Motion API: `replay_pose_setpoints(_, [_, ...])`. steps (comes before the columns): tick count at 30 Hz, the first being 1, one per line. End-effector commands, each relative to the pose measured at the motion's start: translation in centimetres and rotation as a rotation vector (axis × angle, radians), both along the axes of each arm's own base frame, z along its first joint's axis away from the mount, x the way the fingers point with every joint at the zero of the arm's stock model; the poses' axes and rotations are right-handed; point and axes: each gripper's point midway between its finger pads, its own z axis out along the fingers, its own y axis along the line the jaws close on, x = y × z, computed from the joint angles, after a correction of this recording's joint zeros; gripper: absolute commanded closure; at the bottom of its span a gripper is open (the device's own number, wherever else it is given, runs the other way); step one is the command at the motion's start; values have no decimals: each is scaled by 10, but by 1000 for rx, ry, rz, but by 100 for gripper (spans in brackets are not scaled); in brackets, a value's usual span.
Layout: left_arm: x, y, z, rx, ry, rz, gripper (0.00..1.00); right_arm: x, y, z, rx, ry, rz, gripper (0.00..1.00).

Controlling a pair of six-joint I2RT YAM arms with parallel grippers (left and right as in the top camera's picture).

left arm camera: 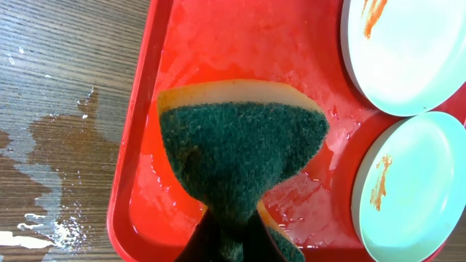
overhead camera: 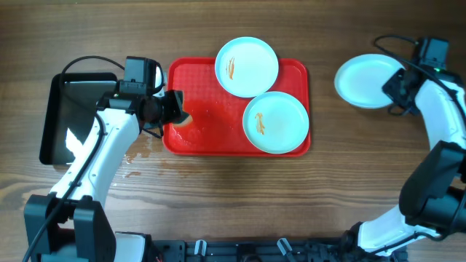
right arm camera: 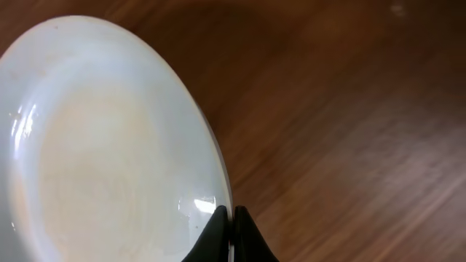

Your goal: Clean dirty plates on tray and stack at the side

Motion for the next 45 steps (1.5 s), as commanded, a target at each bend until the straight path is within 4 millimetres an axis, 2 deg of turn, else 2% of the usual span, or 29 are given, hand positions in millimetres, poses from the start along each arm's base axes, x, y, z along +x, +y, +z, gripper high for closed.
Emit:
replay_pose_setpoints(1, [-2, -2, -3, -5, 6, -20, 96, -14, -22, -2, -12, 17, -74, 96])
replay_pose_setpoints(5, [-2, -2, -3, -5, 6, -20, 96, -21, -34, -2, -23, 25, -100, 96])
replay_pose_setpoints(6, [-2, -2, -3, -5, 6, -20, 96, -20, -35, -1, -25, 23, -103, 91])
replay_pose_setpoints(7, [-2, -2, -3, -5, 6, -20, 96, -20, -35, -1, -25, 23, -102, 81])
replay_pose_setpoints(8, [-2, -2, -3, -5, 6, -20, 96, -20, -35, -1, -25, 23, -101, 58])
replay_pose_setpoints(10, [-2, -2, -2, -5, 5, -20, 96, -22, -34, -2, -21, 33, -101, 24])
replay_pose_setpoints(11, [-2, -2, -3, -5, 6, -20, 96, -23, -33, -3, -18, 37, -101, 23])
replay_pose_setpoints(13, [-2, -2, -3, -5, 6, -20, 96, -19, -26, -3, 23, 21, -71, 23])
replay_pose_setpoints(14, [-2, -2, -2, -5, 5, -20, 96, -10, -12, -1, 81, -8, 4, 23])
replay_pose_setpoints(16, [-1, -2, -2, -5, 1, -20, 96, 19, 40, 14, 278, -150, 232, 23])
replay_pose_setpoints(17, [-1, -2, -2, -6, 2, -20, 96, 27, 55, 20, 330, -194, 288, 23])
replay_pose_setpoints(19, [-1, -2, -2, -6, 2, -20, 96, 52, 116, 49, 519, -353, 484, 23])
replay_pose_setpoints(20, [-1, -2, -2, -6, 1, -20, 96, 63, 160, 66, 612, -424, 609, 23])
replay_pose_setpoints(22, [-1, -2, -2, -6, 0, -20, 96, 71, 204, 71, 596, -433, 719, 23])
replay_pose_setpoints(24, [-1, -2, -2, -6, 2, -20, 96, 77, 236, 59, 476, -389, 766, 23])
replay_pose_setpoints(27, [-4, -2, -3, -4, 14, -21, 96, 85, 261, 34, 249, -310, 737, 24])
replay_pose_setpoints(29, [-6, -5, -4, -4, 18, -31, 96, 89, 276, 14, 147, -275, 672, 34])
replay_pose_setpoints(31, [-7, -10, -4, -3, 17, -44, 96, 92, 287, -4, 125, -258, 649, 40])
replay_pose_setpoints(36, [-10, -22, -4, -2, 17, -78, 96, 100, 293, -53, 135, -218, 642, 40])
replay_pose_setpoints(39, [-11, -26, -3, -3, 13, -91, 96, 107, 296, -70, 127, -221, 659, 42])
replay_pose_setpoints(41, [-12, -29, -3, -3, 14, -99, 96, 112, 297, -75, 127, -239, 659, 56])
replay_pose_setpoints(42, [-12, -30, -3, -3, 14, -102, 96, 114, 298, -75, 130, -250, 659, 58])
replay_pose_setpoints(45, [-13, -32, -3, -3, 14, -109, 96, 121, 302, -76, 137, -280, 666, 58])
